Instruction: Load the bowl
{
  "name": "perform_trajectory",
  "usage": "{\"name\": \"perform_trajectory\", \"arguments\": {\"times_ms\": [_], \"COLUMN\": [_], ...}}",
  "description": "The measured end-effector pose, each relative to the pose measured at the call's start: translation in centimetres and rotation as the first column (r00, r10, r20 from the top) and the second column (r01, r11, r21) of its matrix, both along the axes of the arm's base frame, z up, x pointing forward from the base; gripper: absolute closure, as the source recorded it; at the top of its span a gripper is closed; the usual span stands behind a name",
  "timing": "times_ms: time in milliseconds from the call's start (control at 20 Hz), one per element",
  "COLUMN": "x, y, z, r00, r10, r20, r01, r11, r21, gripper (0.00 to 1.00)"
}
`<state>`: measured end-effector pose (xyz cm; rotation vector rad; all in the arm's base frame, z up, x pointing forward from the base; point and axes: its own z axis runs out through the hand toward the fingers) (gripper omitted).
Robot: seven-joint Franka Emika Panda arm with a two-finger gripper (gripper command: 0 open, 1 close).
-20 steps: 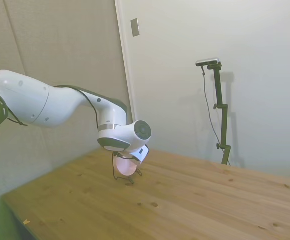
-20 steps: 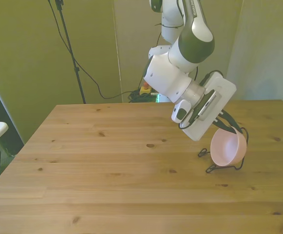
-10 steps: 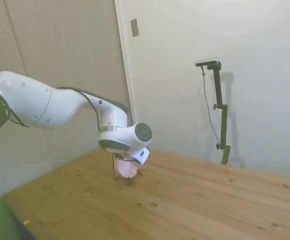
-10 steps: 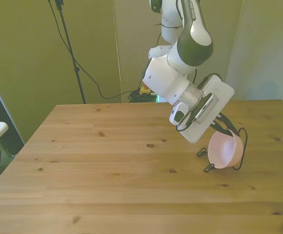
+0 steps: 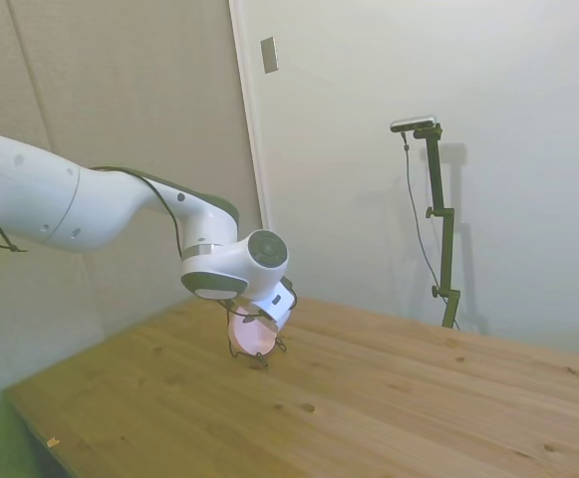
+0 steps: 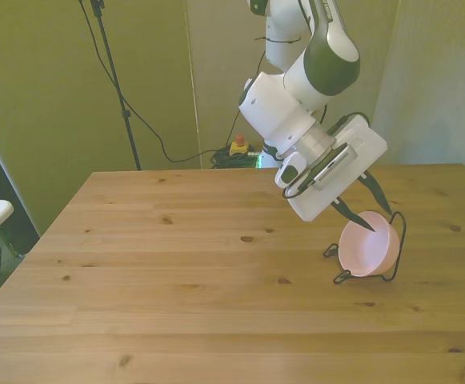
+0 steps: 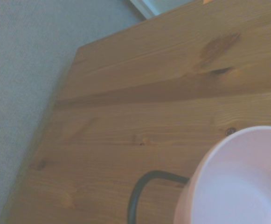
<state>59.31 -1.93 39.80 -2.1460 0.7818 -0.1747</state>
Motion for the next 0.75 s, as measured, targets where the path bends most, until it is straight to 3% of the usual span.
{"name": "perform_trajectory", "arguments": {"times_ms": [400,750], "x": [-3.4,-7.0], "y": [-0.9,-2.0], "z": [4.7,7.2], "r00": [0.993,0.947], "r10": [-0.105,-0.277], "r20": [-0.061,-0.162], "r01": [0.096,0.219], "r11": [0.987,0.927], "r21": [-0.131,-0.304], "gripper": [0.0,0.0]}}
